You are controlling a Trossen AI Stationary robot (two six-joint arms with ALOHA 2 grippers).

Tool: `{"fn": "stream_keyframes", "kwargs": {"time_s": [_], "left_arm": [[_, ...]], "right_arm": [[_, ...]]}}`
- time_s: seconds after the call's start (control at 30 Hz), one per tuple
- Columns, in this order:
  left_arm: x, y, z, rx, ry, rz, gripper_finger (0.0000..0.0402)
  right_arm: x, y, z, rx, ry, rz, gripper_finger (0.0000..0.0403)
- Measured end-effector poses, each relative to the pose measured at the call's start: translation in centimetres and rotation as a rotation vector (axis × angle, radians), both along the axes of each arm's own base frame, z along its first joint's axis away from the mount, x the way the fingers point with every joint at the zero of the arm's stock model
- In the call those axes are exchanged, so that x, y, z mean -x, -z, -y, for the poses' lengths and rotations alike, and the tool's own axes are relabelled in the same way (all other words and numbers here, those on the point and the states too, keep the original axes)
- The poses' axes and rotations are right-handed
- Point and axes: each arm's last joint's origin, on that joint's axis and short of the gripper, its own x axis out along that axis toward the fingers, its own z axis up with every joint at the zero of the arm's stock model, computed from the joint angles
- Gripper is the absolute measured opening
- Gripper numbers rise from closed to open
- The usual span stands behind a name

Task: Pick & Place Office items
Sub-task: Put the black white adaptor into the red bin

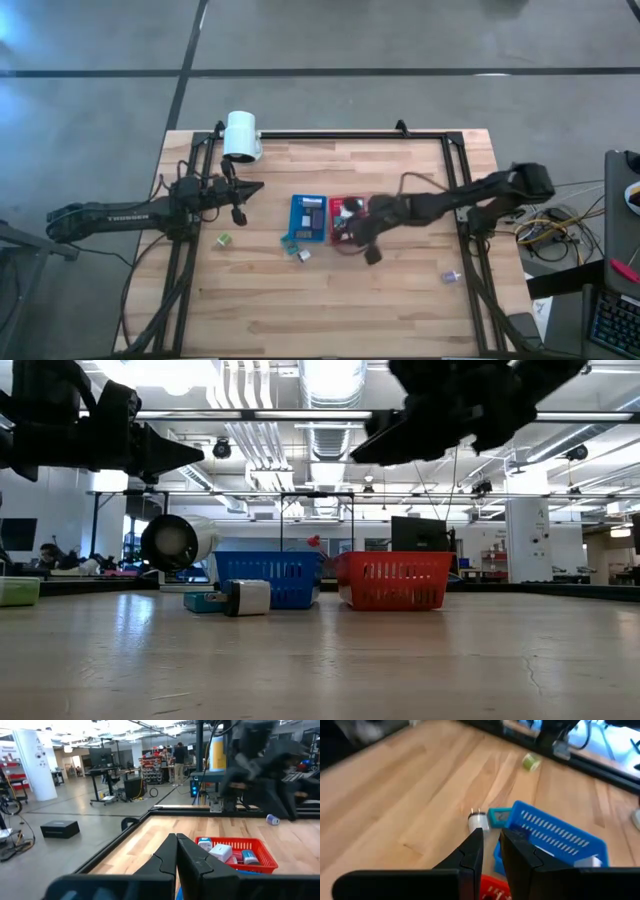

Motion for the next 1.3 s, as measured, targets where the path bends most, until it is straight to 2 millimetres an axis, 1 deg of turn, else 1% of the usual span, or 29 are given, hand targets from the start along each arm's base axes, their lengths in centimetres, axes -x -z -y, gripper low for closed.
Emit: {"fn": "stream_keyframes", "kwargs": {"time_s": [0.13,0.27,0.33,0.47,0.57,0.67,0.77,0.9,1.0,1.1,1.3], "left_arm": [[0.0,0.1,0.0,0.007,0.0,-0.013,0.0012],[0.0,0.2,0.0,0.008,0.0,-0.018,0.0012],[0.0,0.2,0.0,0.011,-0.001,-0.018,0.0012],[0.0,0.2,0.0,0.011,-0.001,-0.017,0.0012],[0.0,0.2,0.0,0.011,0.0,-0.017,0.0012],[0.0,0.2,0.0,0.011,0.0,-0.017,0.0012],[0.0,0.2,0.0,0.012,0.0,-0.018,0.0012],[0.0,0.2,0.0,0.03,0.005,-0.014,0.0012],[0.0,0.3,0.0,0.038,0.013,-0.016,0.0012],[-0.1,0.3,0.0,0.04,0.016,-0.021,0.0012],[-0.1,0.3,0.0,0.039,0.017,-0.022,0.0012]], "right_arm": [[-2.6,1.1,-1.8,0.07,-0.019,-0.065,0.0059],[-5.1,1.4,-3.4,0.116,-0.03,-0.118,0.0059],[-6.3,1.4,-3.9,0.144,-0.023,-0.151,0.0059],[-8.5,2.0,-4.5,0.202,-0.014,-0.281,0.0063],[-10.1,2.0,-4.7,0.259,-0.033,-0.358,0.0083],[-11.6,2.0,-5.0,0.294,-0.061,-0.414,0.0112],[-12.9,1.7,-5.2,0.309,-0.075,-0.422,0.0145],[-14.1,1.2,-5.5,0.349,-0.112,-0.409,0.0182],[-14.8,1.6,-5.7,0.372,-0.136,-0.415,0.0197],[-15.4,2.2,-5.9,0.38,-0.144,-0.459,0.02],[-16.3,4.3,-5.9,0.404,-0.168,-0.528,0.0195]]}}
